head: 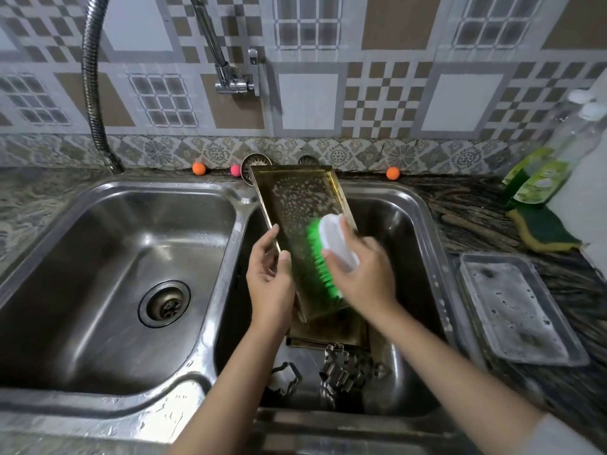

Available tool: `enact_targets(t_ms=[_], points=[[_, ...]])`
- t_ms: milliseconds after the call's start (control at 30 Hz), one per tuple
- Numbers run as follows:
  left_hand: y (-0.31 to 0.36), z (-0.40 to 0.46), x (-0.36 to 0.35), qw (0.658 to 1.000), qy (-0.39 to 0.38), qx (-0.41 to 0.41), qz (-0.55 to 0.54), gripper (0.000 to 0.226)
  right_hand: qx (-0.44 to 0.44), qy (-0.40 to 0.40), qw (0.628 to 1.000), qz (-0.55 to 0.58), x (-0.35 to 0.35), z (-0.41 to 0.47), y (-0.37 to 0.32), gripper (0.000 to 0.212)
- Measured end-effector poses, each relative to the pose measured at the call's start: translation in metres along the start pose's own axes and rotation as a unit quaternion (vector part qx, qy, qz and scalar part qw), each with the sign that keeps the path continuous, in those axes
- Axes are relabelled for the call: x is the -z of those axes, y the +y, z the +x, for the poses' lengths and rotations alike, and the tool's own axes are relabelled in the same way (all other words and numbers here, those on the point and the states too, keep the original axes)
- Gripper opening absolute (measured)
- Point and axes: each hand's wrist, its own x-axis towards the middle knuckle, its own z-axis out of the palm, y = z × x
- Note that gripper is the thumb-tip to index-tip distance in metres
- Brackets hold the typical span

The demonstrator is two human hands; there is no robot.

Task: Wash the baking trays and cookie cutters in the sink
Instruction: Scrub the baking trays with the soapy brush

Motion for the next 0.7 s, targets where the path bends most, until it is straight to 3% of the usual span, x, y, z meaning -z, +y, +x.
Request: enact_targets(t_ms=[100, 267, 400, 600, 700], points=[[-0.004, -0.009, 0.003, 0.998, -0.055, -0.003, 0.033, 0.044, -0.06, 0.014, 0.998, -0.029, 0.008, 0.03, 0.013, 0.064], [-0.011, -0.008, 0.004, 0.997, -0.074, 0.0, 0.037, 0.036, 0.079, -0.004, 0.997, -0.018, 0.001, 0.007, -0.017, 0.066], [-0.015, -0.007, 0.012, 0.997, -0.065, -0.004, 0.041, 0.037, -0.002, 0.005, 1.0, -0.023, 0.013, 0.027, 0.015, 0.066], [-0.014, -0.008, 0.008, 0.996, -0.074, -0.013, 0.042, 0.037, 0.027, 0.037, 0.999, -0.016, 0.021, 0.017, 0.009, 0.063], [-0.01, -0.003, 0.012, 0.998, -0.053, -0.01, 0.042, 0.039, -0.05, 0.019, 0.996, 0.074, 0.039, 0.028, 0.007, 0.065]])
